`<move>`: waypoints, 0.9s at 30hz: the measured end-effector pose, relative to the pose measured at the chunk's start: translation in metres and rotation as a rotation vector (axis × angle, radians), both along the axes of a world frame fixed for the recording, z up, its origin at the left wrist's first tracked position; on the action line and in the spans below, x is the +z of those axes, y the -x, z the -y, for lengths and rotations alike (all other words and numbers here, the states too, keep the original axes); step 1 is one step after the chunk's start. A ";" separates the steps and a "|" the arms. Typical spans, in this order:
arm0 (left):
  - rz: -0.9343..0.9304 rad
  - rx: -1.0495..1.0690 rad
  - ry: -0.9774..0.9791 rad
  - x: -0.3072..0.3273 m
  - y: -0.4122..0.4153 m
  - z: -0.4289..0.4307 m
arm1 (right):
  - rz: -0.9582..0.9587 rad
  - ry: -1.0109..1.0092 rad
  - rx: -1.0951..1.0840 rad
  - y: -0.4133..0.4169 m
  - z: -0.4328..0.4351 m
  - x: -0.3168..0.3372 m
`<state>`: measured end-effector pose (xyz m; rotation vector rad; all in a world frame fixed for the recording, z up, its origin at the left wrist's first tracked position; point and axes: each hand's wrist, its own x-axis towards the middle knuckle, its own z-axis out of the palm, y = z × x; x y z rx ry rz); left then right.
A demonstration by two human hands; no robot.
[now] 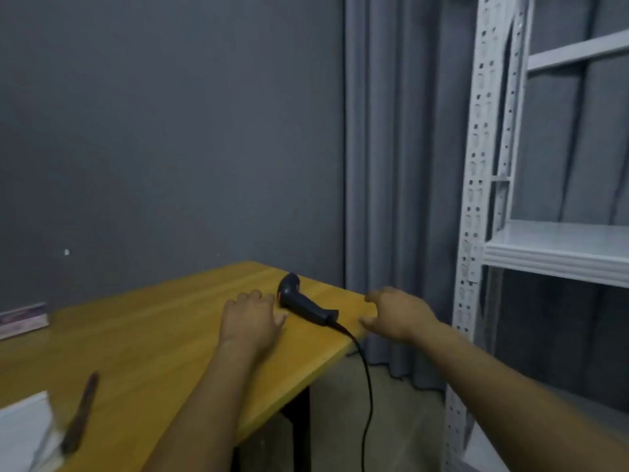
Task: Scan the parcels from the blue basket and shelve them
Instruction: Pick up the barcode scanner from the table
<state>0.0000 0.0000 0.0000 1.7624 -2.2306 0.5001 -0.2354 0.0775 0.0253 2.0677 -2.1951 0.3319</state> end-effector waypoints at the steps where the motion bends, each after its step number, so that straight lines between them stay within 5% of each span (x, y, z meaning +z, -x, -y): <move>1: -0.008 0.016 -0.015 0.000 -0.005 0.007 | 0.009 -0.012 0.009 -0.009 0.010 -0.002; 15: -0.063 0.001 -0.039 -0.025 -0.020 0.078 | 0.216 -0.037 0.090 -0.079 0.129 -0.031; 27: -0.170 -0.270 0.052 -0.005 0.015 0.008 | 0.828 0.164 -0.060 -0.038 0.003 -0.015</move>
